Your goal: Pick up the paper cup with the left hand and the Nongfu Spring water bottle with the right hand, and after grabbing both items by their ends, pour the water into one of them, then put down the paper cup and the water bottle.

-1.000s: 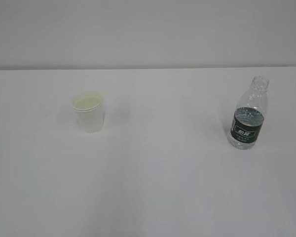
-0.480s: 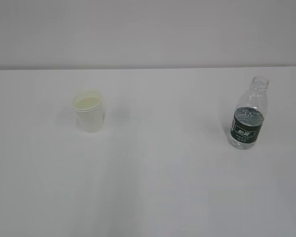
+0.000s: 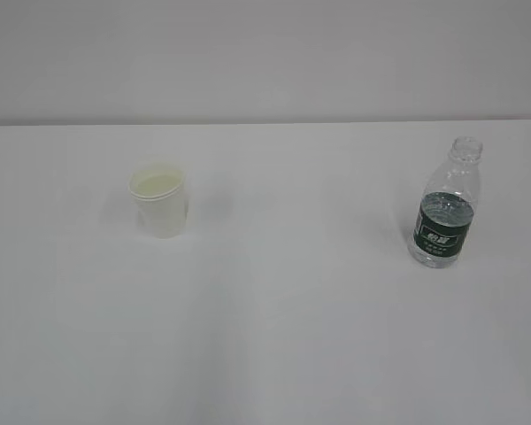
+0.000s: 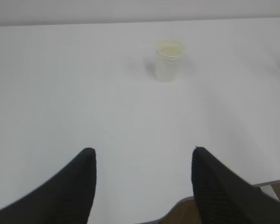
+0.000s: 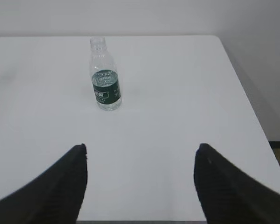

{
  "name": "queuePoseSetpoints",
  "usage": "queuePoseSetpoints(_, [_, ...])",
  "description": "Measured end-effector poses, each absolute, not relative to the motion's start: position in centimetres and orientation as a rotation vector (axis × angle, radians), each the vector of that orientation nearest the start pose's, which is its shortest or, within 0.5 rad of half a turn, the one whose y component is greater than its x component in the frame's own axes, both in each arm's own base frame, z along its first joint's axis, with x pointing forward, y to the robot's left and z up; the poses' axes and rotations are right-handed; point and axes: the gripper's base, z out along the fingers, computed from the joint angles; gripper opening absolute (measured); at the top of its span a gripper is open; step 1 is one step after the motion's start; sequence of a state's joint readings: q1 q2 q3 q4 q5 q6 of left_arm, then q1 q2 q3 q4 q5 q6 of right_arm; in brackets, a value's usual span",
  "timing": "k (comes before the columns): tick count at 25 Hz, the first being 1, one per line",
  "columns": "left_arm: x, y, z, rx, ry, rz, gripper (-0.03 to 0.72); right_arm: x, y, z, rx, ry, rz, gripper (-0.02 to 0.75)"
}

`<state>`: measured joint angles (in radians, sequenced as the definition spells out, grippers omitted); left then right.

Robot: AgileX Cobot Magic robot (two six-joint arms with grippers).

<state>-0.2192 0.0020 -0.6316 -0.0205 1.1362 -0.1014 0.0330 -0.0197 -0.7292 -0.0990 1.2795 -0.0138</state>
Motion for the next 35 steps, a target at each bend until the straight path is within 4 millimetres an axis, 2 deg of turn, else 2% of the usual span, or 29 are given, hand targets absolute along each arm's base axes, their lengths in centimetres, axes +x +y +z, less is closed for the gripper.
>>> queuePoseSetpoints(13, [-1.4, 0.2, 28.9, 0.125, 2.046, -0.214, 0.461, -2.4, -1.0, 27.4, -0.027, 2.190, -0.119, 0.535])
queuePoseSetpoints(35, [-0.9, 0.5, 28.3, 0.123, 2.046, -0.155, 0.461, -2.0, -1.1, 27.3, -0.027, 2.165, -0.139, 0.534])
